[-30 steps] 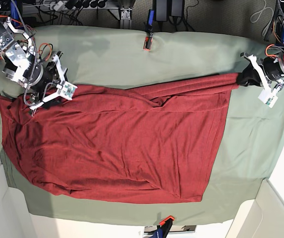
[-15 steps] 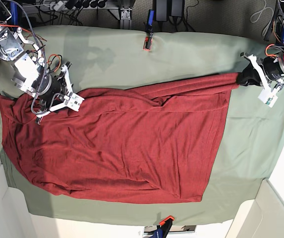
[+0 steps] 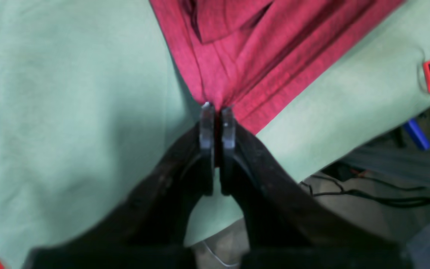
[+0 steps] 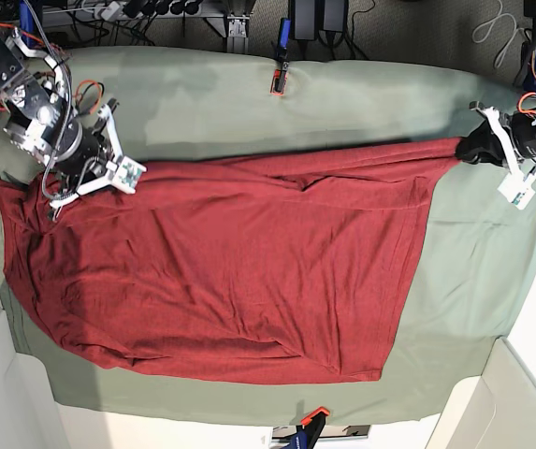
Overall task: Fold the T-shirt properly
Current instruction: 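Lower the right gripper's corner back onto the shirt body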
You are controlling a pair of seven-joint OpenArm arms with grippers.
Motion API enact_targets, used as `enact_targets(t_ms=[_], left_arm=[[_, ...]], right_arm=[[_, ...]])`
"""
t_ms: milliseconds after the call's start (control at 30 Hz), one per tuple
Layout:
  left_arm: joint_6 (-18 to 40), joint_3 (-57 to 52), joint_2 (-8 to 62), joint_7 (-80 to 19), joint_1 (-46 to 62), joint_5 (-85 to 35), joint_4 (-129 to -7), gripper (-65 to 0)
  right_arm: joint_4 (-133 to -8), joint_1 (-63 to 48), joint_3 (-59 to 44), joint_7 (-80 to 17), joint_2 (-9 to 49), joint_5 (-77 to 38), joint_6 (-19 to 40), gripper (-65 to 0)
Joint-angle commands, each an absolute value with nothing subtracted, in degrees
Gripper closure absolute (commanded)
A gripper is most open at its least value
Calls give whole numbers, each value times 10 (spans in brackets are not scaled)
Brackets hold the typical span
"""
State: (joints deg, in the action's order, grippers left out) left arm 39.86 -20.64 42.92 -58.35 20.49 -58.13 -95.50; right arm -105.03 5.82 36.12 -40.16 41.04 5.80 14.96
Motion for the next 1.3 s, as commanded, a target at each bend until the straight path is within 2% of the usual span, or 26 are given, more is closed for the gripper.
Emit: enact_targets(t_ms=[0, 233, 400, 767, 1033, 1200, 1267], left_arm=[[400, -214, 448, -585, 202, -595, -963, 0], [400, -232, 472, -590, 202, -607, -965, 0], [400, -267, 474, -583, 201, -620, -965, 0], [400, -267, 478, -553, 190, -619, -965, 0], [400, -266, 480, -553, 180, -613, -965, 0], [400, -266, 479, -553, 180, -600, -965, 0], [400, -266, 480, -553, 180, -596, -965, 0]], right_arm=[[-1068, 60, 355, -400, 424, 65, 143, 0], [-1102, 30, 350, -408, 451, 64, 143, 0], [-1103, 36, 326, -404, 449, 46, 160, 0], [-1034, 117, 307, -401, 407, -101, 282, 0], [-971, 193, 307, -401, 362, -148, 303, 0], [-966, 220, 307, -408, 357, -157, 303, 0], [-966, 222, 307, -413, 357, -165, 303, -161]])
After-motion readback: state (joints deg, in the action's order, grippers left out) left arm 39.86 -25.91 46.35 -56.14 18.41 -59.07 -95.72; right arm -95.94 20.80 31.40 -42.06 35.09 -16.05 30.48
